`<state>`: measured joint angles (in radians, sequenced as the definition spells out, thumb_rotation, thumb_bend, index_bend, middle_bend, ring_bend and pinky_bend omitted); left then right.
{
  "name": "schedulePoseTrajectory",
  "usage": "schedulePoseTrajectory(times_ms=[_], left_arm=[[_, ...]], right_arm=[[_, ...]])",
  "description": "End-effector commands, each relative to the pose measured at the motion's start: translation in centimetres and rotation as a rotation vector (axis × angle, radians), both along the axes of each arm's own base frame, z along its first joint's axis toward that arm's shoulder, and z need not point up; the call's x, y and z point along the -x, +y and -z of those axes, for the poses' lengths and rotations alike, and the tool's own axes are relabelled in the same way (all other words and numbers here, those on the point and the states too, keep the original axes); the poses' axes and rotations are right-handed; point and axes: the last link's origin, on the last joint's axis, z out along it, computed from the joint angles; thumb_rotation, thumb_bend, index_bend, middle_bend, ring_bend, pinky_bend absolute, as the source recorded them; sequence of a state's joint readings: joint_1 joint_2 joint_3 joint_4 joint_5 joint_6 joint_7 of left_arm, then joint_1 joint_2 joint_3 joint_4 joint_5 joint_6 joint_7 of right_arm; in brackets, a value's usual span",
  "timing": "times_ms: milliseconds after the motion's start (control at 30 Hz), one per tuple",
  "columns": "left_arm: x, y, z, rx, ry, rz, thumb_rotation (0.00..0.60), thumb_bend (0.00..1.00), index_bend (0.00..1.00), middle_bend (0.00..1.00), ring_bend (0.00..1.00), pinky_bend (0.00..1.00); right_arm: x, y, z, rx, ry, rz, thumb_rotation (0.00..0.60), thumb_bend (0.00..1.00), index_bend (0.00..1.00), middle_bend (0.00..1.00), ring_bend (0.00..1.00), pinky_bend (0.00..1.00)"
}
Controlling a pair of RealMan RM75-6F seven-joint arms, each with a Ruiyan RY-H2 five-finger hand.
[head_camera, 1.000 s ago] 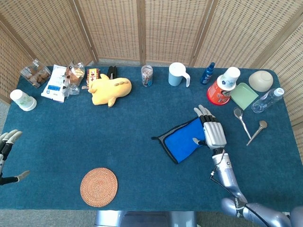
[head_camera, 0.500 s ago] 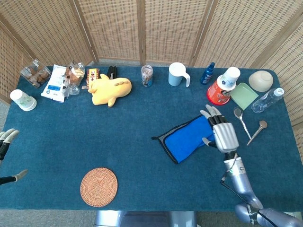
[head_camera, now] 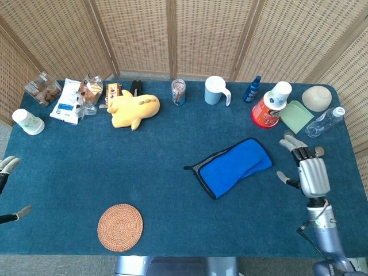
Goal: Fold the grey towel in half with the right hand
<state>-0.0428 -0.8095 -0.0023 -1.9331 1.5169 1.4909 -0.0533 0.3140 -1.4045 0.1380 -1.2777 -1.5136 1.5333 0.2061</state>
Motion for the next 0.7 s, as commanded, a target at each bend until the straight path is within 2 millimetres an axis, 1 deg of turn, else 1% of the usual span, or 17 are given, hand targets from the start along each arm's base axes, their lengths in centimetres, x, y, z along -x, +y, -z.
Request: schedulePoseTrajectory(times_ms=[33, 100, 167, 200, 267, 333, 400, 533, 700], left_arm=[[-0.1, -0.2, 0.0, -0.021, -0.02, -0.001, 0.6, 0.13, 0.0, 0.0, 0.0, 0.0], [-0.1, -0.2, -0.1, -0.031, -0.026, -0.001, 0.6, 0.13, 0.0, 0.0, 0.0, 0.0], [-0.2, -0.4, 0.1, -0.033, -0.043, -0.005, 0.6, 0.13, 0.0, 0.0, 0.0, 0.0], [-0.2, -0.5, 0.2, -0.031, -0.046, -0.006, 0.6, 0.13, 0.0, 0.0, 0.0, 0.0], [-0.1, -0.6, 0.2, -0.031, -0.04, -0.005, 0.6, 0.13, 0.0, 0.0, 0.0, 0.0], [-0.2, -0.7, 0.3, -0.029, -0.039, -0.005, 0.6, 0.13, 0.0, 0.0, 0.0, 0.0], [-0.1, -0.8, 0.3, -0.028, -0.035, -0.003, 0.6, 0.13, 0.0, 0.0, 0.0, 0.0], [-0.1, -0.8, 0.4, -0.026, -0.03, -0.003, 0.6, 0.13, 0.0, 0.0, 0.0, 0.0], [-0.1, -0.7, 0.6, -0.014, -0.022, 0.0, 0.6, 0.13, 0.0, 0.0, 0.0, 0.0]], right_arm=[[1.5, 2.2, -1.9, -0.004, -0.022, 0.056, 0.466, 0.0, 0.0, 0.0, 0.0, 0.08], [1.7, 3.3, -2.7, 0.006, -0.037, 0.068, 0.432, 0.0, 0.0, 0.0, 0.0, 0.05], [1.9, 4.8, -3.4, 0.033, -0.056, 0.078, 0.436, 0.0, 0.0, 0.0, 0.0, 0.05], [1.9, 5.3, -3.5, 0.04, -0.064, 0.075, 0.455, 0.0, 0.0, 0.0, 0.0, 0.05], [1.8, 5.9, -3.5, 0.042, -0.074, 0.066, 0.512, 0.0, 0.0, 0.0, 0.0, 0.05], [1.7, 6.1, -3.5, 0.033, -0.074, 0.057, 0.579, 0.0, 0.0, 0.0, 0.0, 0.06], [1.8, 6.0, -3.3, 0.021, -0.063, 0.056, 0.599, 0.0, 0.0, 0.0, 0.0, 0.07], [1.5, 5.7, -2.8, -0.035, -0.062, 0.04, 0.6, 0.0, 0.0, 0.0, 0.0, 0.07], [-0.1, 5.1, -2.2, -0.114, -0.055, 0.012, 0.6, 0.0, 0.02, 0.0, 0.0, 0.07]])
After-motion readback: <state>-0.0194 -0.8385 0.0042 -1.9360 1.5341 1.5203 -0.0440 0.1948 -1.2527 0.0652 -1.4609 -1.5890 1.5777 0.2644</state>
